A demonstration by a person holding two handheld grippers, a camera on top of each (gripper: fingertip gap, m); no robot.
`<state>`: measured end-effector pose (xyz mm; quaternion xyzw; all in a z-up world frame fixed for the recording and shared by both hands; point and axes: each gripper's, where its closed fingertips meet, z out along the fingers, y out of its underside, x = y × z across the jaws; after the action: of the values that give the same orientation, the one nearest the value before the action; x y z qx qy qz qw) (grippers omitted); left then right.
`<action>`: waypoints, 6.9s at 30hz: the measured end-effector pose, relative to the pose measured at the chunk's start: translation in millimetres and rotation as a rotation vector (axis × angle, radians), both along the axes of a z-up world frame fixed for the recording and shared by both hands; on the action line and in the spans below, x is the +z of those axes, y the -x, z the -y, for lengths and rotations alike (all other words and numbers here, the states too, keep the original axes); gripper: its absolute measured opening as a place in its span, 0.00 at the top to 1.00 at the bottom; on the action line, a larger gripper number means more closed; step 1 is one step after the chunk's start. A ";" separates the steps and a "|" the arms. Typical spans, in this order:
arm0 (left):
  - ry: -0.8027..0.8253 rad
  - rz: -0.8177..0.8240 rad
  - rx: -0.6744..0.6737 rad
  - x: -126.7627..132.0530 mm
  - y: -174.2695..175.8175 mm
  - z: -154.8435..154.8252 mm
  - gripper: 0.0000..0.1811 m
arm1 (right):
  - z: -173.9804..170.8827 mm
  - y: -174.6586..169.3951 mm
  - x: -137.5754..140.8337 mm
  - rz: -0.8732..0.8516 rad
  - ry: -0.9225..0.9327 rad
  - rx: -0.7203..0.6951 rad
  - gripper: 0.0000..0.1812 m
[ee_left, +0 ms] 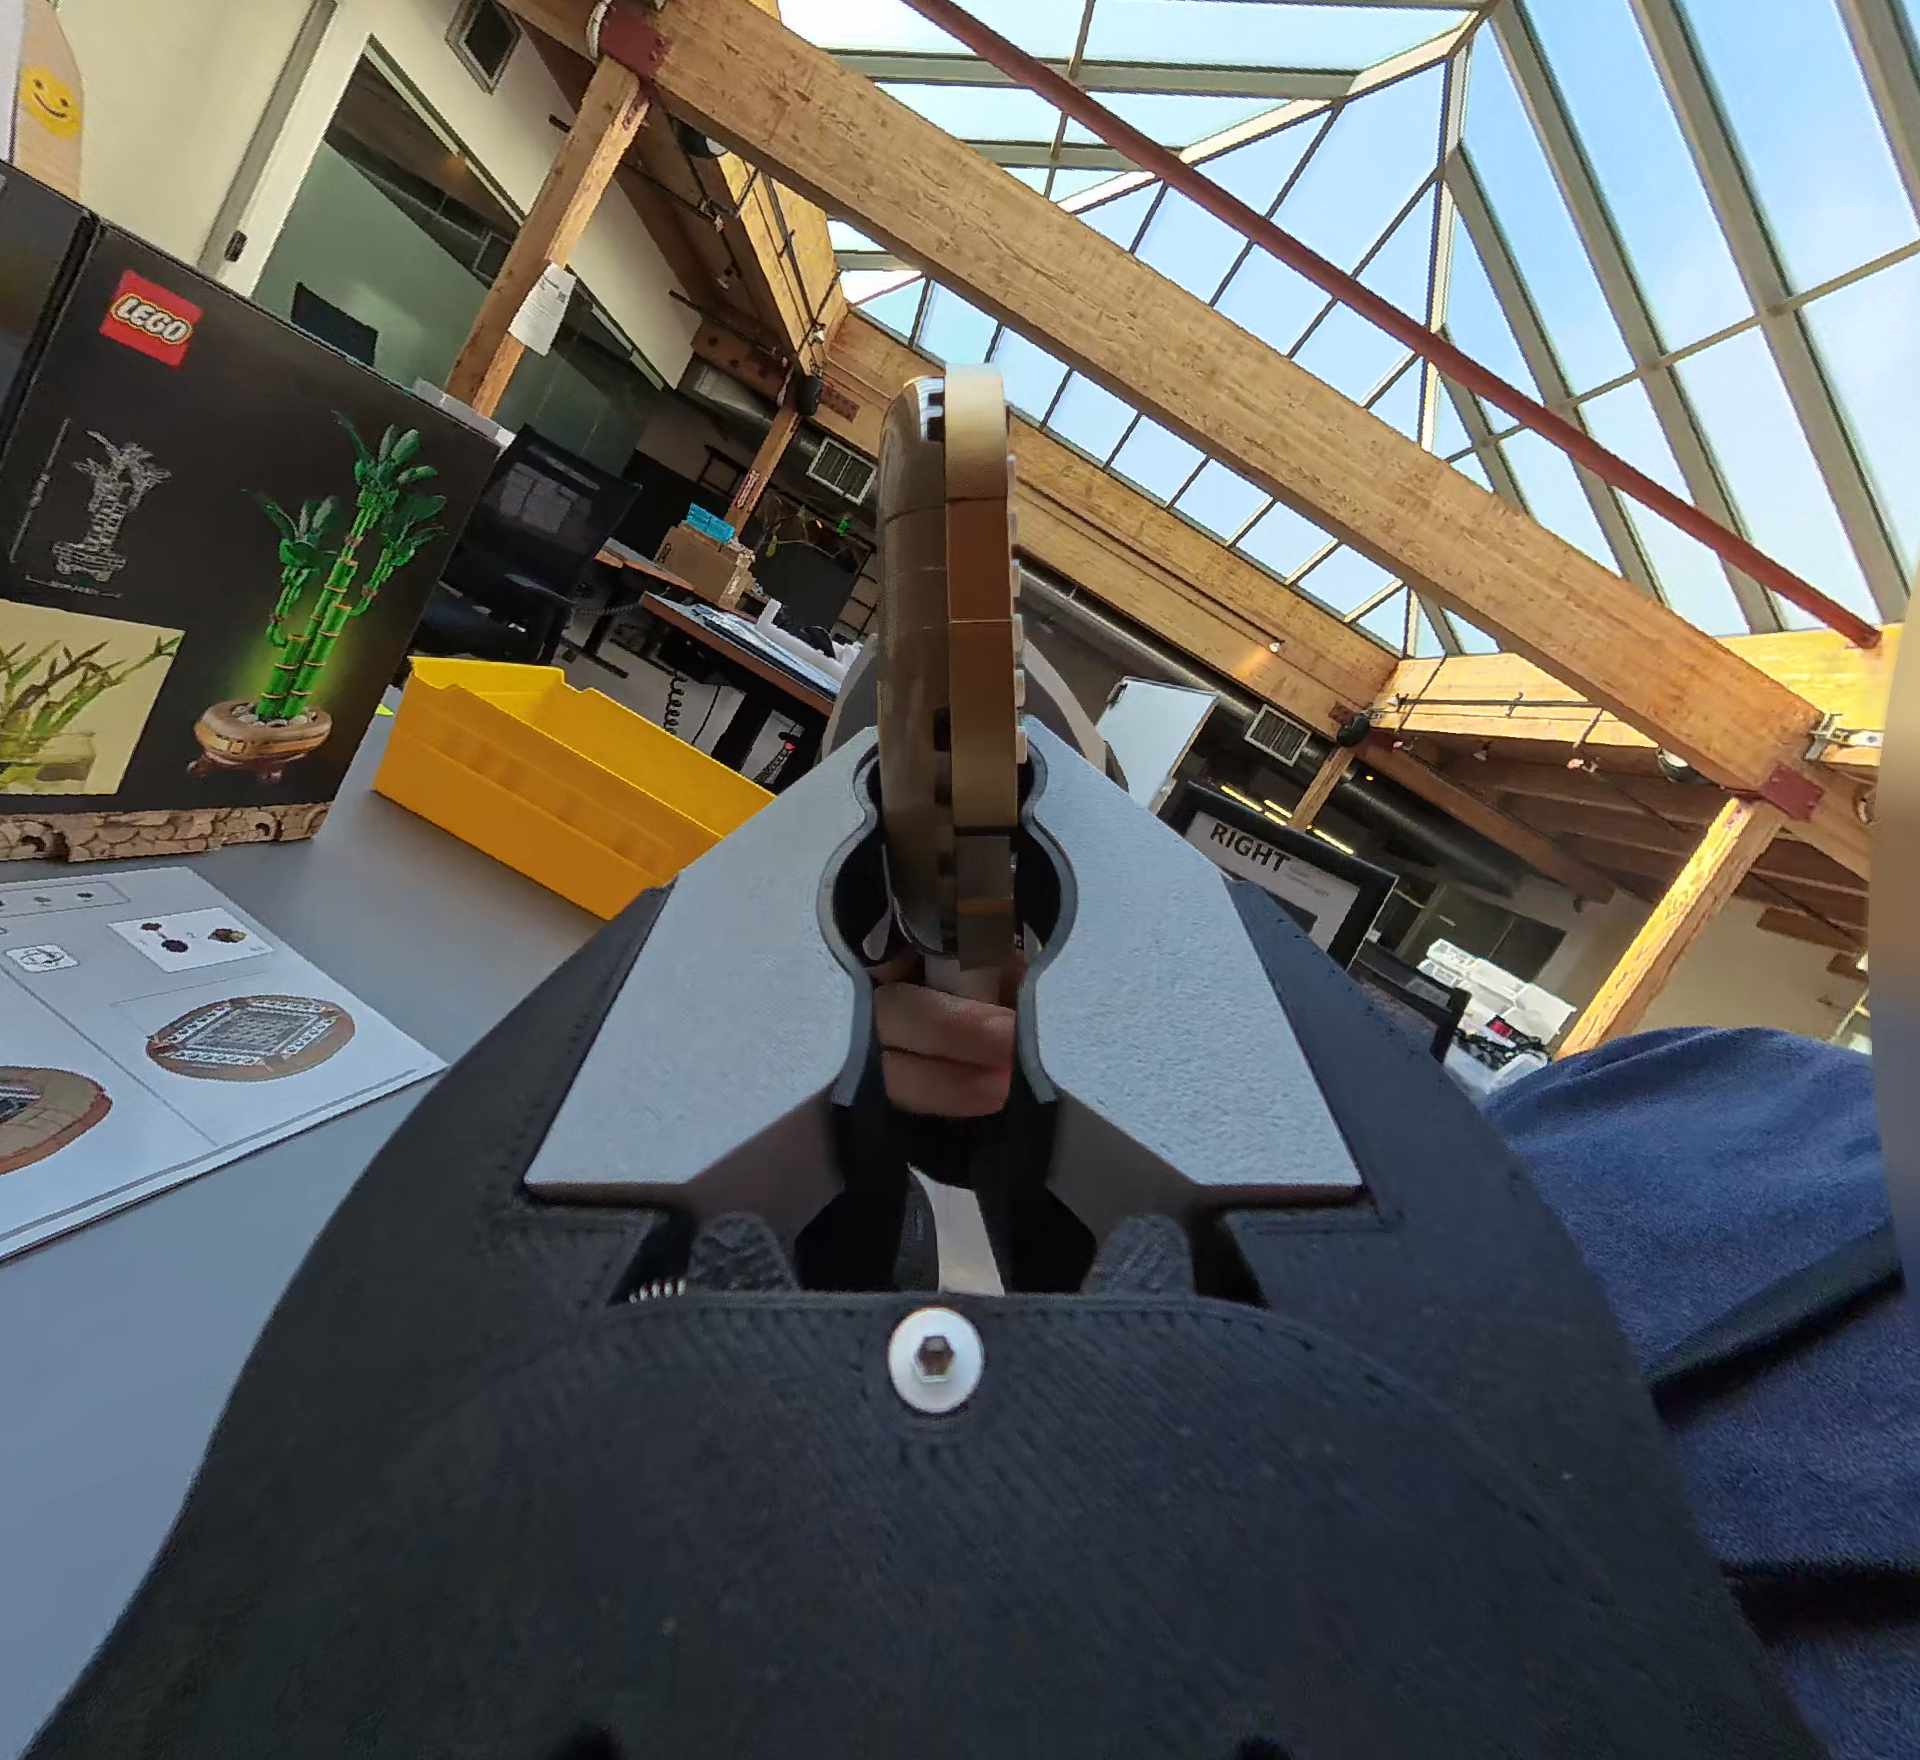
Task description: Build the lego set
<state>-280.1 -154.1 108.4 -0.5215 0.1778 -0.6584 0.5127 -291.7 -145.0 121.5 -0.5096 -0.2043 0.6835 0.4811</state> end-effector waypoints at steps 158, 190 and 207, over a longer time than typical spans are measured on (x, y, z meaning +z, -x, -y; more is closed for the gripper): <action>-0.146 -0.269 0.140 53.1 14.7 41.3 0.90 | 45.7 37.4 86.2 1.525 -1.483 -0.062 0.93; -0.209 -0.325 0.209 56.5 16.3 49.4 0.90 | 51.4 35.8 89.8 1.565 -1.504 -0.149 0.94; -0.237 -0.308 0.207 62.5 18.1 55.3 0.90 | 58.7 39.3 97.0 1.427 -1.410 -0.193 0.94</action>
<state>-298.2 -209.4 170.9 -0.5674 0.2757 -0.4896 0.6020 -331.0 -203.7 218.6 -0.4131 -0.7602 -0.1002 0.4913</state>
